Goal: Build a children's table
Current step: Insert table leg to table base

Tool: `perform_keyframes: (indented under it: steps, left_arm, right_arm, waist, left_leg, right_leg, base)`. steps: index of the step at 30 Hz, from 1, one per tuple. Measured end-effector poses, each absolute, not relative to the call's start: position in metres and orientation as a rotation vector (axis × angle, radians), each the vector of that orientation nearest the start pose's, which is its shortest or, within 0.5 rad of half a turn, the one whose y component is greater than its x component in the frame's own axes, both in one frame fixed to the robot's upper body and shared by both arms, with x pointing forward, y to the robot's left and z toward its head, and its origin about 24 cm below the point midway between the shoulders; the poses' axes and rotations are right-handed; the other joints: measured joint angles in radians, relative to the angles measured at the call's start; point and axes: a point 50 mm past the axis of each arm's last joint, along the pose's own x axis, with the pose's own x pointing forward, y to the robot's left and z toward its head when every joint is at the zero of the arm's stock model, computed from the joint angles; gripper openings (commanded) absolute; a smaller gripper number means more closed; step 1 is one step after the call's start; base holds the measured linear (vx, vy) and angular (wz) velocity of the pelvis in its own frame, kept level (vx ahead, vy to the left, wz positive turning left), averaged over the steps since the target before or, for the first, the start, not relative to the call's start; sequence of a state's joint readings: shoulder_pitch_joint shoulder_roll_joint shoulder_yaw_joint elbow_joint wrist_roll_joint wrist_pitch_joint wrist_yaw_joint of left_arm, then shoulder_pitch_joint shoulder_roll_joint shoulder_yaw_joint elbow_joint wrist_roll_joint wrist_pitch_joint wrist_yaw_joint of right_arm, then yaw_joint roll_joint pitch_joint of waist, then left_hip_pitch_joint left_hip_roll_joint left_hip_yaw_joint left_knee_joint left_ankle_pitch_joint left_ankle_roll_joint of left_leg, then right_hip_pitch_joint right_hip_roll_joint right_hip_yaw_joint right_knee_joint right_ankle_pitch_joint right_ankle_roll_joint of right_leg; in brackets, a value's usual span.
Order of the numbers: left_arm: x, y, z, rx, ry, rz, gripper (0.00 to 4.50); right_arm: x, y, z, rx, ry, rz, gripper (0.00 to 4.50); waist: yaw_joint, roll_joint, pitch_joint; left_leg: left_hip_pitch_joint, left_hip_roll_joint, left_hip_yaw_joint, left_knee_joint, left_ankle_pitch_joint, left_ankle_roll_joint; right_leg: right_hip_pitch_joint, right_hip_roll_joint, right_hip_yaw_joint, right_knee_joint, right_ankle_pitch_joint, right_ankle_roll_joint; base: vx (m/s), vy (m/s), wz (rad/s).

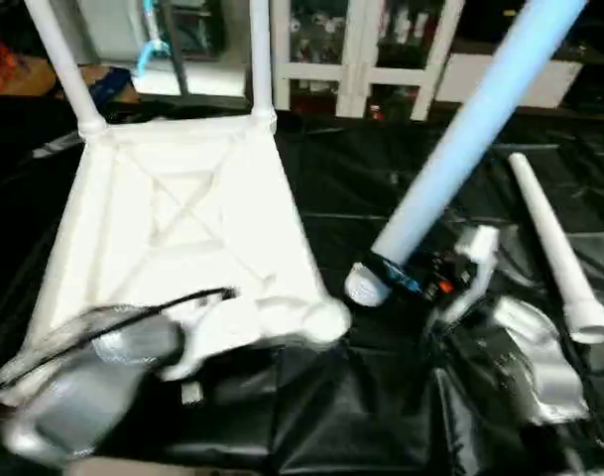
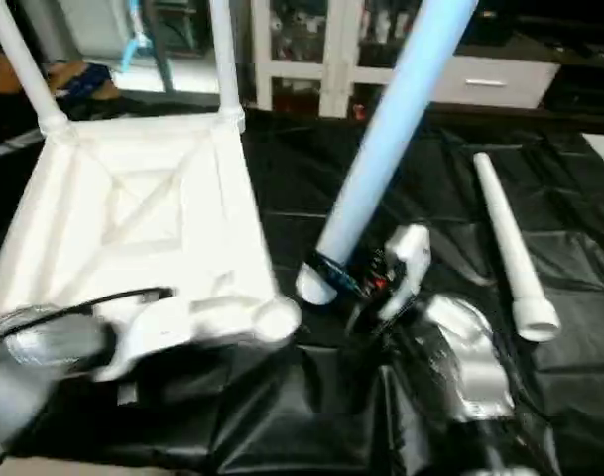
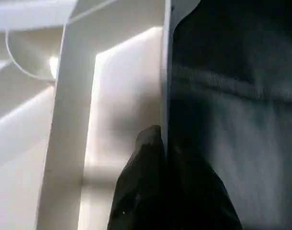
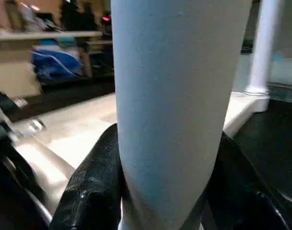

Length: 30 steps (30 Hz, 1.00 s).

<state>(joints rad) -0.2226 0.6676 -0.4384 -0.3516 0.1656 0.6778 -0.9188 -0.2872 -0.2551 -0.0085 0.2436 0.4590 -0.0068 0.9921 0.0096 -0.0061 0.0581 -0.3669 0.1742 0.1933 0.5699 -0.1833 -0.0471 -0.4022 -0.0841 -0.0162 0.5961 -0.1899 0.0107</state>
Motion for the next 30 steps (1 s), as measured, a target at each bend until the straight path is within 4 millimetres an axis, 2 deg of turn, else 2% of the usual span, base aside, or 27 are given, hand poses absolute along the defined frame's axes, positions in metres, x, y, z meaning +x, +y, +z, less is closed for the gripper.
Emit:
perform_keyframes:
  steps: [3,8,15,18,30]
  left_arm:
    - [0.242,0.131,0.069,0.724,0.545,-1.064,0.0]
    - [0.244,0.125,0.069,0.728,0.535,-1.074,0.0]
    - [0.246,0.125,0.068,0.738,0.52,-1.085,0.0]
    - [0.247,0.125,0.067,0.74,0.517,-1.087,0.0]
    - [0.249,0.125,0.064,0.738,0.509,-1.101,0.0]
  right_arm:
    - [0.293,-0.143,0.086,0.216,-0.151,1.031,1.84]
    - [0.295,-0.138,0.089,0.197,-0.148,1.09,1.84]
    - [0.289,-0.152,0.078,0.141,-0.051,1.146,1.84]
    - [0.284,-0.157,0.071,0.135,-0.022,1.149,1.84]
    - [0.284,-0.151,0.066,0.097,-0.042,1.159,1.84]
  waist:
    - [0.014,-0.002,0.001]
    - [0.028,-0.009,0.0]
    - [0.033,-0.015,0.002]
    - [0.033,-0.02,0.002]
    - [0.03,-0.031,-0.005]
  left_leg:
    - [-0.001,0.0,0.003,0.002,0.0,0.0]
    - [-0.001,0.0,0.004,0.002,0.0,0.0]
    - [-0.001,0.0,0.004,0.003,0.0,0.0]
    - [-0.001,0.0,0.004,0.003,0.0,0.0]
    - [-0.001,0.0,0.004,0.006,0.0,0.0]
  right_leg:
    - [0.0,-0.001,0.001,-0.001,0.002,-0.003]
    - [0.0,-0.001,0.001,-0.001,0.002,-0.003]
    - [0.001,-0.002,0.001,-0.001,0.002,-0.003]
    - [0.001,-0.002,0.001,0.0,0.002,-0.002]
    - [0.003,-0.002,0.001,-0.001,0.002,-0.002]
  base:
    - [0.0,0.0,0.0]
    - [0.0,0.0,0.0]
    - [0.0,0.0,0.0]
    - [0.0,0.0,0.0]
    - [0.0,0.0,0.0]
